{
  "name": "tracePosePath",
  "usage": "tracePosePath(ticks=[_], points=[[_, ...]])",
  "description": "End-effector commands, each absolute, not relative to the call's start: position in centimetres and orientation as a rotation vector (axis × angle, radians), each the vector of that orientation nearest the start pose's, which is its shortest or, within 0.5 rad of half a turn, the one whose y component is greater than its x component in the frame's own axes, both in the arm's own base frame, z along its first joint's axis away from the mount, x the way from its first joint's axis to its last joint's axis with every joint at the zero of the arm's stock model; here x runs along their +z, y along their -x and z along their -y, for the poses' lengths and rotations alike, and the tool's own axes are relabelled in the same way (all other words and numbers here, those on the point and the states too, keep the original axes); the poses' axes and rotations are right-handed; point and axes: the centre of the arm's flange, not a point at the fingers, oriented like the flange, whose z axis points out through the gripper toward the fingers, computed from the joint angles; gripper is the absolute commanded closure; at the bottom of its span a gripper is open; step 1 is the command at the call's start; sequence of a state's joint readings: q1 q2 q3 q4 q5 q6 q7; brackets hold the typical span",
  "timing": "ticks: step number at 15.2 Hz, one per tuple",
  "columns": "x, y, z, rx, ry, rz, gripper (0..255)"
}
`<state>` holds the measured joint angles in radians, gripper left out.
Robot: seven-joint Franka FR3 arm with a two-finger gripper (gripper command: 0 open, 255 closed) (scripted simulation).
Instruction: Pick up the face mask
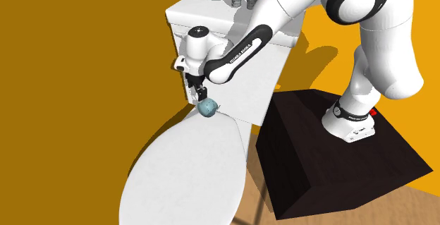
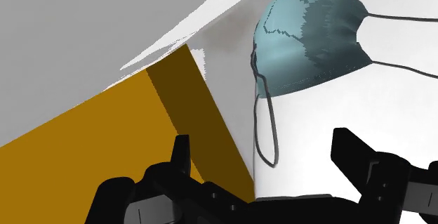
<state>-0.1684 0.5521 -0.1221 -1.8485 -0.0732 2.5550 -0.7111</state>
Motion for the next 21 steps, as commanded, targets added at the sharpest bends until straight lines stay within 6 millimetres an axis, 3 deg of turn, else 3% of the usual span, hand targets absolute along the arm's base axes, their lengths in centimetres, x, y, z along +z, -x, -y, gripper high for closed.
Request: tracePosePath(ticks=[1, 4, 5, 14, 21], points=[[23.0, -63.5, 18.2, -0.143, 3.205, 0.821, 0], [22.7, -63.5, 18.2, -0.143, 3.205, 0.821, 0], [22.8, -63.5, 18.1, -0.143, 3.205, 0.821, 255], [22.7, -63.5, 18.2, -0.143, 3.205, 0.821, 255], [26.4, -63.5, 18.2, -0.143, 3.205, 0.821, 255]])
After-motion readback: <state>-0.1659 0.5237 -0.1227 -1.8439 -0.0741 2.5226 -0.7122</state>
